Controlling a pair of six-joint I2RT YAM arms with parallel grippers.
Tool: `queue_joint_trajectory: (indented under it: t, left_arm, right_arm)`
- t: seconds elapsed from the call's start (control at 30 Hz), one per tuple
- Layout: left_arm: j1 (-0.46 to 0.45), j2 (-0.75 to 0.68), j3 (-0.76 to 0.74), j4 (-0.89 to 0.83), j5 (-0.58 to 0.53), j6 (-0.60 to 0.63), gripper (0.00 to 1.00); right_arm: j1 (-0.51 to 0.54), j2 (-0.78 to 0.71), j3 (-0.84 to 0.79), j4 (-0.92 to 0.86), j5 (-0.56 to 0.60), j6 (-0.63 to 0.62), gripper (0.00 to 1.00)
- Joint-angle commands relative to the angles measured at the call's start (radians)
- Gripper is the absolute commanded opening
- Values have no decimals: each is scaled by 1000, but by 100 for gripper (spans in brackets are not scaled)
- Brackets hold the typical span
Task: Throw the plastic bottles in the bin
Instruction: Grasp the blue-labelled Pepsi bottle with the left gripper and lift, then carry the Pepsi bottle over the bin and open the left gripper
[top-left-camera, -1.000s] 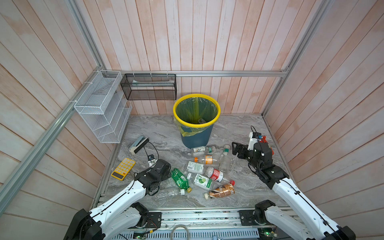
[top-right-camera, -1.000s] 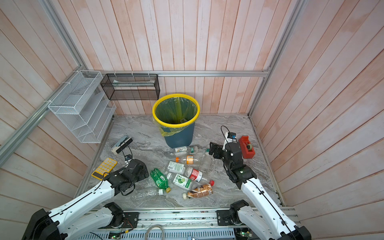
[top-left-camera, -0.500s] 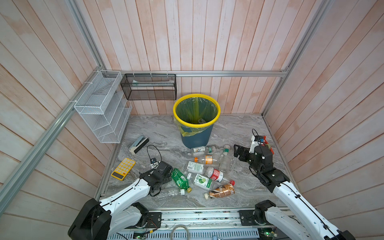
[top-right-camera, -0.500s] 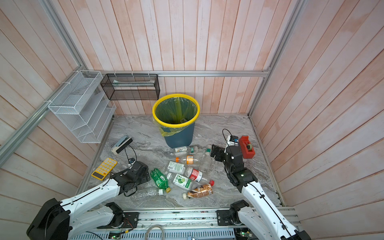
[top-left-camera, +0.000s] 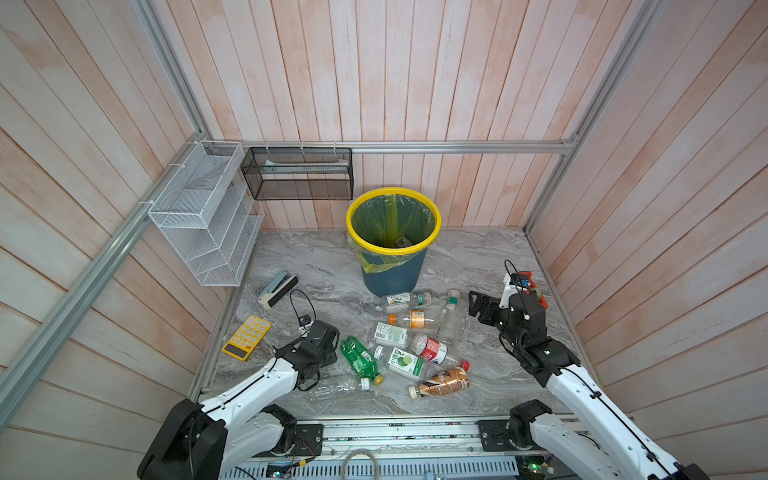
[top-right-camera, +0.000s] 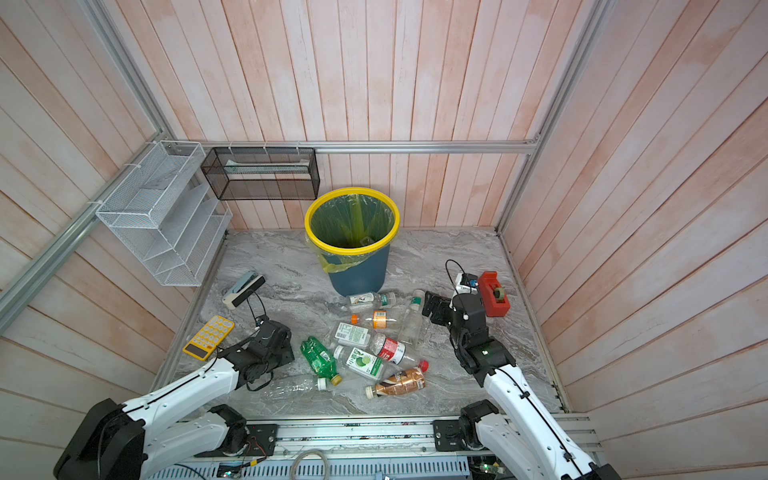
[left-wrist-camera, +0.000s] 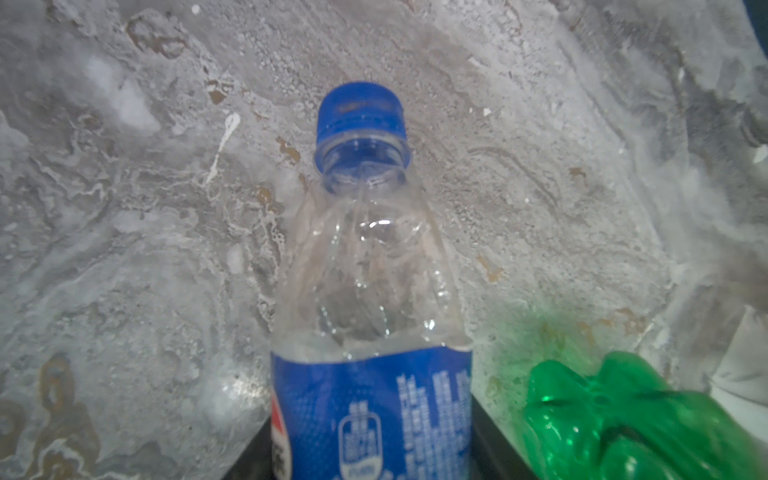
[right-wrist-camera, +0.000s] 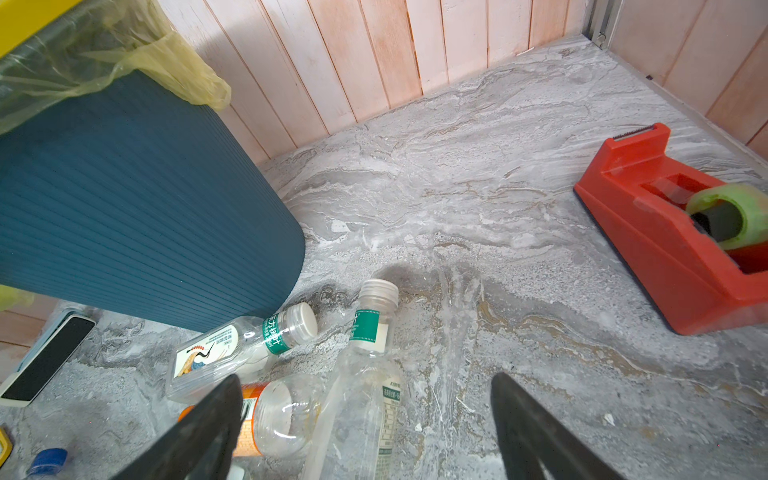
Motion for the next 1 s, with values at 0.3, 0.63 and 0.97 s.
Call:
queue_joint_trajectory:
  t: [0.3, 0.63, 0.97]
  left_arm:
    - [48, -390, 270, -16, -169, 176, 53]
    - [46, -16, 764, 283, 66, 480, 52]
    - [-24, 476, 1286, 35, 201, 499, 95]
  right_arm:
    - [-64, -146, -67, -44, 72, -4, 95]
    - [-83, -251, -144, -52, 8, 21, 96]
    - [-83, -215, -57, -95, -51, -22, 96]
